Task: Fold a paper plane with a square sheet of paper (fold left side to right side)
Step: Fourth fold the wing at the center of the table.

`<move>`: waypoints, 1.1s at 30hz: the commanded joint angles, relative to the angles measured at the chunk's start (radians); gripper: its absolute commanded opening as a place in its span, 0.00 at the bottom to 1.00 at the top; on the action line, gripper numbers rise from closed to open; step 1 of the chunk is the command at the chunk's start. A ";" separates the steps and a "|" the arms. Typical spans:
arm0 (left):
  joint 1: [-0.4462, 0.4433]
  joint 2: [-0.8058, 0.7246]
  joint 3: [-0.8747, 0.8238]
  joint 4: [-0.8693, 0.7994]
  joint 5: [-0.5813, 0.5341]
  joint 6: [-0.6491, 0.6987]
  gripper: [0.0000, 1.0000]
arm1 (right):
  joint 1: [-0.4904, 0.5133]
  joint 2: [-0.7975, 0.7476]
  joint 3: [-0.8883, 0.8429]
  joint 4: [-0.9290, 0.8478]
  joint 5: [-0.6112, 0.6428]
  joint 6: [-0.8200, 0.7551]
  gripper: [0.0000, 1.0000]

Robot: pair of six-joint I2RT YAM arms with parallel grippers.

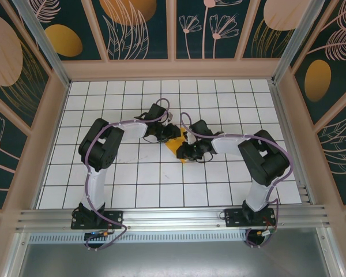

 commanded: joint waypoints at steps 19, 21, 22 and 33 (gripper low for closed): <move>-0.015 0.049 -0.037 -0.083 -0.066 -0.006 0.33 | 0.030 -0.089 -0.158 -0.067 -0.007 0.046 0.16; -0.015 0.049 -0.037 -0.082 -0.067 -0.007 0.33 | 0.030 -0.106 -0.183 -0.083 -0.008 0.044 0.14; -0.015 0.048 -0.037 -0.081 -0.067 -0.007 0.33 | 0.029 -0.114 -0.186 -0.093 -0.003 0.038 0.13; -0.015 0.037 -0.040 -0.076 -0.062 -0.009 0.33 | -0.063 -0.285 -0.088 -0.027 -0.071 0.029 0.12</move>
